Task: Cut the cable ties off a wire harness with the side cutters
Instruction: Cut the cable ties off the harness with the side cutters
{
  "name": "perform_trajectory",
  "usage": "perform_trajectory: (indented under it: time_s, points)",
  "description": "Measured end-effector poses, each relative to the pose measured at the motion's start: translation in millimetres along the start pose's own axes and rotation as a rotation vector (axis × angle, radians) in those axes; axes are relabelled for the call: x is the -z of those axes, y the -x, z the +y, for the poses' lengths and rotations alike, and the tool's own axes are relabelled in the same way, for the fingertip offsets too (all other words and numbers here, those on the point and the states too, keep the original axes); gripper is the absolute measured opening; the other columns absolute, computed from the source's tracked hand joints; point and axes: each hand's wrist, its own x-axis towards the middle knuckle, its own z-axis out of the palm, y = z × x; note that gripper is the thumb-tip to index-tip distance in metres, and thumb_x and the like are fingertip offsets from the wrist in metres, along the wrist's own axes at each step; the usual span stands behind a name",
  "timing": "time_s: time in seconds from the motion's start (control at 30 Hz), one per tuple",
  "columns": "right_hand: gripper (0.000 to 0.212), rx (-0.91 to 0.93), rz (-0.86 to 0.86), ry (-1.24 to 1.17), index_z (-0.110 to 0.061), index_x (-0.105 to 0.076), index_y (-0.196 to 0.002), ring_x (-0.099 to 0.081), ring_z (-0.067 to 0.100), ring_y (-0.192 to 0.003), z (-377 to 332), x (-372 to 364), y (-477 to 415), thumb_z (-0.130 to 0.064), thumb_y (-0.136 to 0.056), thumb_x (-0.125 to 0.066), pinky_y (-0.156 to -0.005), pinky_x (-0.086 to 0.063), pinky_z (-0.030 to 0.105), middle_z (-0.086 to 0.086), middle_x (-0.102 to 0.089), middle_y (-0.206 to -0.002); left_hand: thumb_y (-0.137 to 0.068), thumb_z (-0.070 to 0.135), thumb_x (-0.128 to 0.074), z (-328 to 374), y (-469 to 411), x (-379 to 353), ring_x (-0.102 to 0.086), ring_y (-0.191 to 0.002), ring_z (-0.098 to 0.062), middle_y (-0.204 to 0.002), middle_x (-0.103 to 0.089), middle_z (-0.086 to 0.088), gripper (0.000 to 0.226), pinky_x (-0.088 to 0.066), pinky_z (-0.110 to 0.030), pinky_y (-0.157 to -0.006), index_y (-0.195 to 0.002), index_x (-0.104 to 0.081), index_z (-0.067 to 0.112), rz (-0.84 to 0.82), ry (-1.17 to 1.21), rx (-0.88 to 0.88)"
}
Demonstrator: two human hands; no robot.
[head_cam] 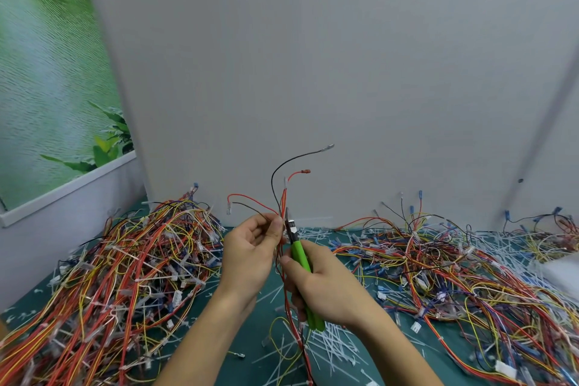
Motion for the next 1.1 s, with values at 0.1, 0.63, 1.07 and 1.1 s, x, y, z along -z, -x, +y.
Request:
perform_trajectory:
  time_s: [0.1, 0.63, 1.07, 1.1]
  points:
    - [0.018, -0.001, 0.0, 0.005, -0.021, -0.051, -0.089, -0.056, 0.02, -0.052, -1, -1, 1, -0.026, -0.106, -0.049, -0.05, -0.053, 0.038, -0.001, -0.057, -0.067, -0.094, 0.012, -0.067, 0, 0, 0, -0.06, -0.062, -0.002, -0.076, -0.07, 0.0, 0.008, -0.048, -0.014, -0.06, -0.099, -0.07, 0.005, -0.003, -0.007, -0.004]
    - [0.013, -0.143, -0.151, -0.363, -0.01, -0.048, -0.096, -0.051, 0.02, -0.05, -15, 5, 6, -0.017, -0.106, -0.05, -0.047, -0.049, 0.032, 0.003, -0.054, -0.063, -0.083, 0.035, -0.07, 0, 1, 2, -0.068, -0.078, -0.009, -0.08, -0.073, 0.007, 0.02, -0.057, -0.024, -0.074, -0.092, -0.069, 0.018, -0.016, -0.12, -0.125]
    - [0.028, -0.123, -0.124, -0.193, -0.003, -0.052, -0.1, -0.059, 0.024, -0.053, -21, 6, 12, -0.029, -0.106, -0.054, -0.05, -0.057, 0.038, 0.005, -0.061, -0.068, -0.092, 0.026, -0.071, -4, 0, 3, -0.069, -0.08, -0.01, -0.083, -0.075, 0.005, 0.011, -0.055, -0.027, -0.074, -0.087, -0.074, 0.035, 0.053, -0.116, -0.103]
    - [0.026, -0.105, -0.098, -0.152, -0.007, -0.052, -0.096, -0.058, 0.025, -0.053, -20, 4, 11, -0.03, -0.106, -0.053, -0.052, -0.056, 0.04, 0.005, -0.06, -0.068, -0.092, 0.024, -0.071, -3, 0, 2, -0.069, -0.079, -0.009, -0.082, -0.075, 0.005, 0.012, -0.055, -0.024, -0.072, -0.086, -0.075, 0.034, 0.057, -0.103, -0.093]
